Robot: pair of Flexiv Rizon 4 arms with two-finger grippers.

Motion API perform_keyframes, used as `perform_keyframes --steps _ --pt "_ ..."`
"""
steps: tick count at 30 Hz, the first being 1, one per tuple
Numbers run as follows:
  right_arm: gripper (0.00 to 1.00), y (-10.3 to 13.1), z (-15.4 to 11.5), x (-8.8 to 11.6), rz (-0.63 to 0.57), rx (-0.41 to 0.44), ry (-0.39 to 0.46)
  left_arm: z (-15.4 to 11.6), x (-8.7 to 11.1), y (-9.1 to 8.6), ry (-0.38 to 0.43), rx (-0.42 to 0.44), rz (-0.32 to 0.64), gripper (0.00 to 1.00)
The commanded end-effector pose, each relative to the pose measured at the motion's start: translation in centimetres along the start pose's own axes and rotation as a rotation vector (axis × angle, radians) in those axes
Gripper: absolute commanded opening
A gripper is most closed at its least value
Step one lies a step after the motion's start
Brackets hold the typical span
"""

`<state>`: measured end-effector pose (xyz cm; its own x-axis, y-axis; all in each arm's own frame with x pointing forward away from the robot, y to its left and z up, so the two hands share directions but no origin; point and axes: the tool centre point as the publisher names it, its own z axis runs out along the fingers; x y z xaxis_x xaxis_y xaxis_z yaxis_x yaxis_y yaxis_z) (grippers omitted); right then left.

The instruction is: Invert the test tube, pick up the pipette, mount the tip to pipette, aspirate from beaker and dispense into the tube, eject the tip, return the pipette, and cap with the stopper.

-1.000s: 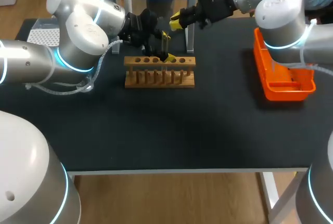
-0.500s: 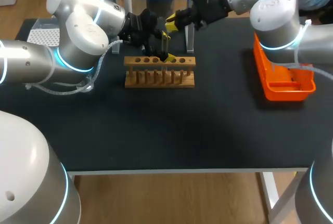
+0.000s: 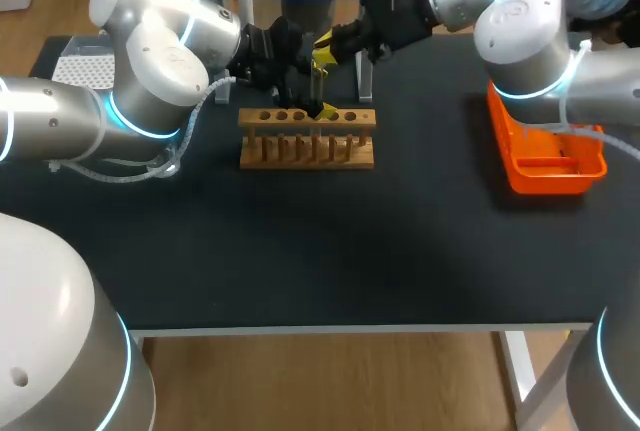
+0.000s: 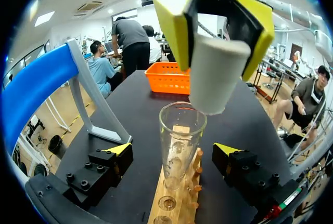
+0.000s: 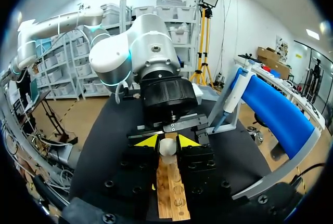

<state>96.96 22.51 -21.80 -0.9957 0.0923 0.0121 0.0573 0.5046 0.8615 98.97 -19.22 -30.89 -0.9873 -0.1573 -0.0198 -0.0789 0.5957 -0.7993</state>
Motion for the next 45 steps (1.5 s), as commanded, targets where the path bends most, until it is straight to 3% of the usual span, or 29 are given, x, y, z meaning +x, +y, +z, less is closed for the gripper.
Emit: perform_keyframes --steps 1,12,30,45 --pt "0.00 -0.2 0.2 -0.1 0.002 0.006 0.004 0.0 -0.1 0.0 0.002 0.000 0.000 1.00" --pt "0.00 -0.9 0.4 0.0 0.008 0.021 0.003 0.0 -0.1 0.0 0.002 0.000 0.000 1.00" --pt "0.00 0.5 0.0 -0.5 -0.001 -0.002 -0.010 0.0 -0.1 0.0 0.002 0.000 0.000 1.00" --pt "0.00 -0.3 0.9 -0.5 0.007 0.013 -0.006 0.0 -0.1 0.0 0.002 0.000 0.000 1.00"
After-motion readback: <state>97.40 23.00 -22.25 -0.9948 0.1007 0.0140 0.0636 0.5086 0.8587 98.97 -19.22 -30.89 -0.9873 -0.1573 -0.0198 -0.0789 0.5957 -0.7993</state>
